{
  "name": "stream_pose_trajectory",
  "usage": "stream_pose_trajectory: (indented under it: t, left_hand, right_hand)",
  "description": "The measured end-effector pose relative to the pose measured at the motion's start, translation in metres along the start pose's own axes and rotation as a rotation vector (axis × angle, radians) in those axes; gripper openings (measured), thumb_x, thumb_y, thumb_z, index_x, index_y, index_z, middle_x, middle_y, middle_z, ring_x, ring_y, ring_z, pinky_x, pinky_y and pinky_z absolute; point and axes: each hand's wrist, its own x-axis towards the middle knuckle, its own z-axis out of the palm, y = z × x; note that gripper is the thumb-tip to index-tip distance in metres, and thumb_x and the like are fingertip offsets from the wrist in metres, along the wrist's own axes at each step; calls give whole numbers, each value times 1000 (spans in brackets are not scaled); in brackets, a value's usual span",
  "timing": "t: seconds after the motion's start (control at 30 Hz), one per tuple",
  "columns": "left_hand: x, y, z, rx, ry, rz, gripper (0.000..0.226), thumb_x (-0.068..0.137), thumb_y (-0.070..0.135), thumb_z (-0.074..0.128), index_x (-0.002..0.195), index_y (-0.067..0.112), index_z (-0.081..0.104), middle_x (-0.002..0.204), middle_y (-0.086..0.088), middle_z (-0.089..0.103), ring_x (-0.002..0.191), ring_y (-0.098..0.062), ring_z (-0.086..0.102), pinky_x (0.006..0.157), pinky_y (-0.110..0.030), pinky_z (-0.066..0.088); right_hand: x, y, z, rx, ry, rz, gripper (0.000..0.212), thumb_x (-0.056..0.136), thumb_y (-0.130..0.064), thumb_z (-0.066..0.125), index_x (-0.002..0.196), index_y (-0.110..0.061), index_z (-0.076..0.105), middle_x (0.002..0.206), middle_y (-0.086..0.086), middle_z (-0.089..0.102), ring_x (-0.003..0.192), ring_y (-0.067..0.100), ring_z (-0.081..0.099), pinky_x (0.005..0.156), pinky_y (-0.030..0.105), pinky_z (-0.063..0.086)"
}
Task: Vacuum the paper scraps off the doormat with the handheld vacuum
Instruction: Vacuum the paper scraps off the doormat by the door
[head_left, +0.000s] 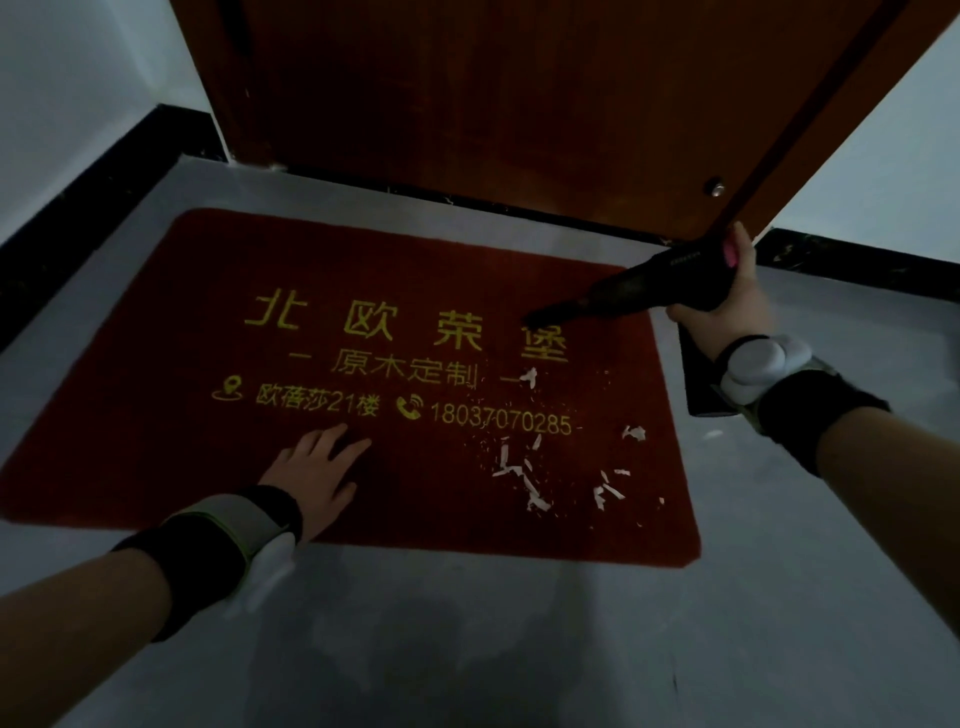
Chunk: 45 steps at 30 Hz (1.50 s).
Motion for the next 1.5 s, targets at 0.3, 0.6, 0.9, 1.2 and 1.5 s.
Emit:
stream_pose_trajectory:
  t: [0.3, 0.6, 0.9, 1.2, 1.5]
  left_hand:
    - [-1, -4, 1, 23, -11, 23, 59, 100, 39, 28, 149, 34, -5, 158, 1, -9, 145, -24, 1, 115, -41, 18]
    - [1, -2, 2, 23, 16, 11, 58, 100, 39, 29, 149, 34, -1, 157, 1, -6, 144, -25, 4, 114, -41, 20]
    - [4, 2, 0, 21, 57, 4, 56, 99, 39, 30, 149, 32, 6, 155, -1, 4, 141, -25, 12, 112, -41, 25]
    - [-1, -4, 1, 12, 0, 26, 59, 100, 38, 30, 149, 34, -2, 157, 2, -7, 144, -24, 3, 115, -42, 20]
    - [2, 1, 4, 60, 13, -1, 62, 99, 40, 28, 149, 34, -9, 157, -2, -7, 144, -27, 3, 115, -43, 20]
  right_hand:
    - [0, 0, 11, -33, 85, -15, 99, 84, -15, 66, 150, -37, -4, 124, 13, 60, 90, 26, 62, 72, 34, 48]
    - [1, 12, -4, 76, -56, -104, 101, 78, -4, 72, 151, -34, 8, 139, 0, 44, 120, 20, 48, 92, 25, 40]
    - [0, 6, -12, -24, -259, -196, 102, 74, -6, 77, 150, -33, 14, 142, 7, 42, 128, 25, 40, 97, 32, 35]
    - [0, 9, 4, 72, 78, 47, 100, 81, -10, 69, 151, -36, 3, 144, 8, 45, 120, 30, 53, 85, 28, 42]
    - [-8, 17, 3, 148, 36, -62, 99, 80, -4, 70, 152, -30, 7, 139, 5, 46, 120, 19, 49, 90, 24, 39]
